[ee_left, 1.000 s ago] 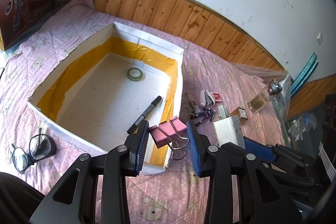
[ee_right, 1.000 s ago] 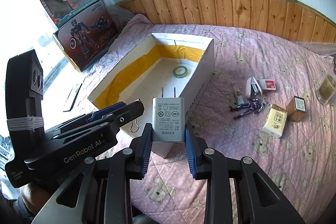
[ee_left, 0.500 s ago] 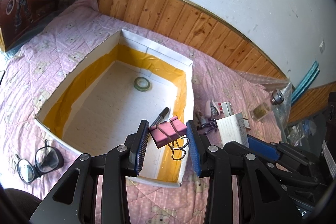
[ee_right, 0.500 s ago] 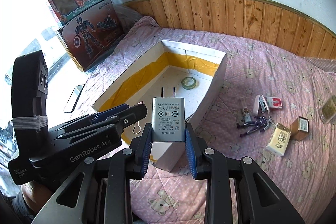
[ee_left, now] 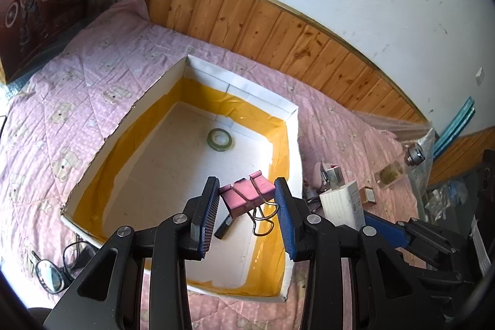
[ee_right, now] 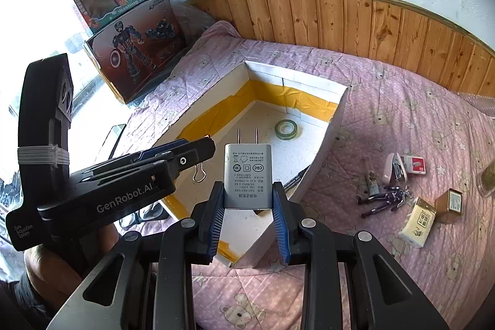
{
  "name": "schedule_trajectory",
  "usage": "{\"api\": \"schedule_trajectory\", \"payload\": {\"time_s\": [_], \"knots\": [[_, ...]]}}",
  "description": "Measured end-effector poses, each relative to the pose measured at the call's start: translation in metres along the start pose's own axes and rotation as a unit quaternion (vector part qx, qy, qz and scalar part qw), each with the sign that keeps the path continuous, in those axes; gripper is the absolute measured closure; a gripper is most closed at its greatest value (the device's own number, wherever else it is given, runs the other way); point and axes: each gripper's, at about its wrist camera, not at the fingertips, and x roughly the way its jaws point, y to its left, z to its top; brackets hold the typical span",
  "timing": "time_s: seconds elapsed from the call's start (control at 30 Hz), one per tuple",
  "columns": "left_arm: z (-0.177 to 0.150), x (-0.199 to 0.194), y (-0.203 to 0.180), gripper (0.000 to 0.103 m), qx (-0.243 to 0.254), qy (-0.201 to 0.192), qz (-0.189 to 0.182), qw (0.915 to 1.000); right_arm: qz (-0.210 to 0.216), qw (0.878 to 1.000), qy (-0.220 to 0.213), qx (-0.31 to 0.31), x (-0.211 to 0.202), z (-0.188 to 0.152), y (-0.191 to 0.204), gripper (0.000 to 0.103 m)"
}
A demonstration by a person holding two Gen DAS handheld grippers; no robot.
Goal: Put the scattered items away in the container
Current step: 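Carry the charger in the right tool and clip in the left tool toward the box, then lower the white charger into the box and open the right tool while the left tool releases the pink clip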
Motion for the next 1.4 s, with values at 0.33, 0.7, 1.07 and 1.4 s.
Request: {"api": "schedule_trajectory", "payload": {"time_s": [0.33, 0.7, 1.07, 1.4], "knots": [[0.02, 0.016, 0.013, 0.065, -0.001, 0.013, 0.009, 0.9999, 0.007, 1.0, 0.01, -0.003, 0.017, 0.013, -0.001, 0.072], [0.049, 0.038, 0.036, 0.065, 0.003, 0.03, 0.028, 0.9992, 0.02, 0.999, 0.027, 0.004, 0.038, 0.032, -0.008, 0.072], [0.046, 0.06, 0.052, 0.065, -0.001, 0.06, 0.029, 0.9978, 0.033, 0.998, 0.046, 0.017, 0.066, 0.051, -0.015, 0.072], [0.041, 0.067, 0.059, 0.065, -0.007, 0.079, 0.03, 0.9964, 0.035, 0.997, 0.069, 0.019, 0.094, 0.069, -0.018, 0.072]]}}
